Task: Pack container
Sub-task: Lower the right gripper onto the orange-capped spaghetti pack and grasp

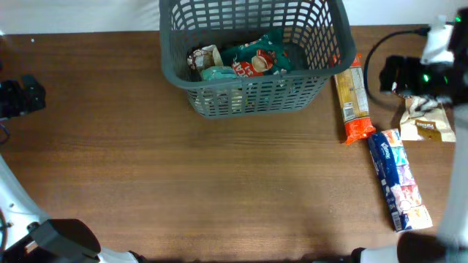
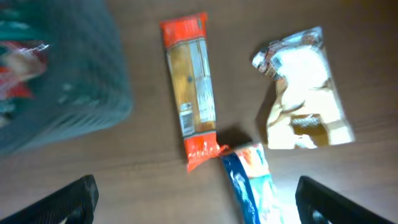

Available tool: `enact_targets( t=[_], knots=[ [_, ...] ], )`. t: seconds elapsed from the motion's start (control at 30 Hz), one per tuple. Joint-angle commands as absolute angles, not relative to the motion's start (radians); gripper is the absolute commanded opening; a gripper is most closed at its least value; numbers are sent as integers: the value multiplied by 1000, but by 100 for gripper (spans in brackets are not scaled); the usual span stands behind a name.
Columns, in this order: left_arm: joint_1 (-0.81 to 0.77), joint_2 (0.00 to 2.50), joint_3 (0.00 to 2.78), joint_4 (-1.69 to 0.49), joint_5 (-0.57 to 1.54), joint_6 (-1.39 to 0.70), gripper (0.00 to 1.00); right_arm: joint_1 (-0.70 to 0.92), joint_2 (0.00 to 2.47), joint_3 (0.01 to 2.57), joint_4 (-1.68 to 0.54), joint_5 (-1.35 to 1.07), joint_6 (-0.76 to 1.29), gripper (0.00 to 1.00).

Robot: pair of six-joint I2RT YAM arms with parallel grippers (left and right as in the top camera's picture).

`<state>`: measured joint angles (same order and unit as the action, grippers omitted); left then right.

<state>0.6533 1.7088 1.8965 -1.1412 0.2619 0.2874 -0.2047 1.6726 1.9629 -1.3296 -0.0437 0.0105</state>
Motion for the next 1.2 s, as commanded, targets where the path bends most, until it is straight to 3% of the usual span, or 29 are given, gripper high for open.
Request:
enact_targets(
  t=[0.0, 0.57, 1.17],
  knots=[
    [656, 1707, 1888, -1141, 273, 278, 99, -242, 1816, 1945, -1295, -128, 39, 99],
    [656, 1707, 1888, -1141, 273, 278, 99, -235, 2255, 1945, -1279, -193, -113, 99],
    [656, 1707, 1888, -1141, 273, 278, 99, -236, 2318, 1917, -1192, -229, -157, 99]
  ],
)
